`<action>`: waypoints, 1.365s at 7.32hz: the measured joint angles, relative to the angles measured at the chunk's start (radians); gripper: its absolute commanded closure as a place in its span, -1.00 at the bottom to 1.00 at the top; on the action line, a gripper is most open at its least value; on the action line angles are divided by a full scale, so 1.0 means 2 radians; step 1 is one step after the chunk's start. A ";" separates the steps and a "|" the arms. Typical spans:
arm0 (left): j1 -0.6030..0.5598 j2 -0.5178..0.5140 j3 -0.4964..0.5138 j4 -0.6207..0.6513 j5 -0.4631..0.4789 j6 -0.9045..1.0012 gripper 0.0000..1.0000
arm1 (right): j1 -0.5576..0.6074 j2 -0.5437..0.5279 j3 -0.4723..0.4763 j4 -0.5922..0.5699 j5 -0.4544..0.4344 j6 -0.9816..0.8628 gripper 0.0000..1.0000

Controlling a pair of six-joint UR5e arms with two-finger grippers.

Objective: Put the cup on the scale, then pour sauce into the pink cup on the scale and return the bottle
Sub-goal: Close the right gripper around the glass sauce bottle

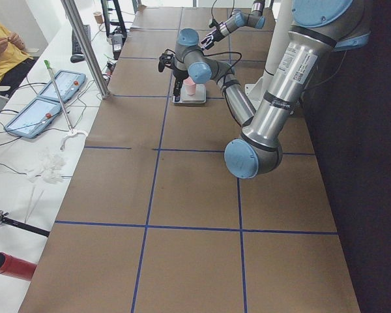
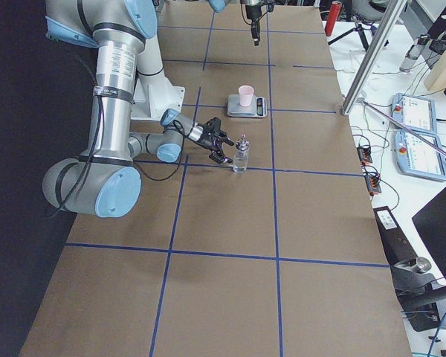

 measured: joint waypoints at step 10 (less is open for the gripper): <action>-0.005 0.007 0.000 0.002 0.000 0.011 -0.24 | -0.002 0.042 -0.098 0.074 -0.046 -0.020 -0.99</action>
